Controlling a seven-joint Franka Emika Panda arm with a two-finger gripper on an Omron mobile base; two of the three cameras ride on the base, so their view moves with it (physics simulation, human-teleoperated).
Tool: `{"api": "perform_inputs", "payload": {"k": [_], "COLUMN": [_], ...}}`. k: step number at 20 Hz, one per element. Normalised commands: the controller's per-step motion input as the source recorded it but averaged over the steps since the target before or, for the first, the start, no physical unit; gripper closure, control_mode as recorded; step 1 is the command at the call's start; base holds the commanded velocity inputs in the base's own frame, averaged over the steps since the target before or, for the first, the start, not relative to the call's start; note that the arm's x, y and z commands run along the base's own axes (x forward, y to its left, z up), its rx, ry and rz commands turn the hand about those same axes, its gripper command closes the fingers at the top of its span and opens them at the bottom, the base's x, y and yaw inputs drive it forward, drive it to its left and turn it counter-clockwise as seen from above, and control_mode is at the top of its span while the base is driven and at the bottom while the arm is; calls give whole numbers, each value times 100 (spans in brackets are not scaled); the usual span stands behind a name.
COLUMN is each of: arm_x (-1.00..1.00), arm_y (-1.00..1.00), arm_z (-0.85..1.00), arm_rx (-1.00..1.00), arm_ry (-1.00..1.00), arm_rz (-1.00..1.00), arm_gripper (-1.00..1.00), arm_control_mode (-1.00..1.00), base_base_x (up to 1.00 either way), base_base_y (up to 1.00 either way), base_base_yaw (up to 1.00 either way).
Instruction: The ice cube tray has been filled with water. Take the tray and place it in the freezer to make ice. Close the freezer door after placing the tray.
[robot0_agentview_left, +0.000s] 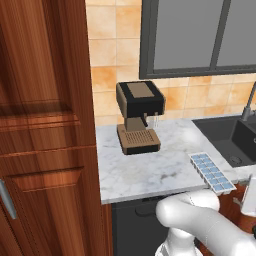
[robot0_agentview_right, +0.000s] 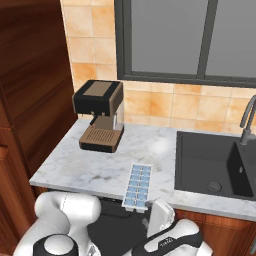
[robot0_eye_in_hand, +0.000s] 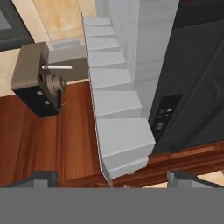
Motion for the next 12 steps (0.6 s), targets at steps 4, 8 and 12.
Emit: {"api": "perform_inputs", "payload": {"k": [4, 8, 12], "arm_x": [16, 20, 15], "arm_y": [28, 34, 25], "arm_z": [-2, 0, 0], "arm_rx": [0, 0, 0], "arm_ry": [0, 0, 0], "arm_rz": [-7, -11, -12], "arm_gripper": [-100, -100, -100], "arm_control_mode": [-100, -100, -100], "base_base_x": [0, 0, 0], "base_base_y": [0, 0, 0], "base_base_yaw": [0, 0, 0]}}
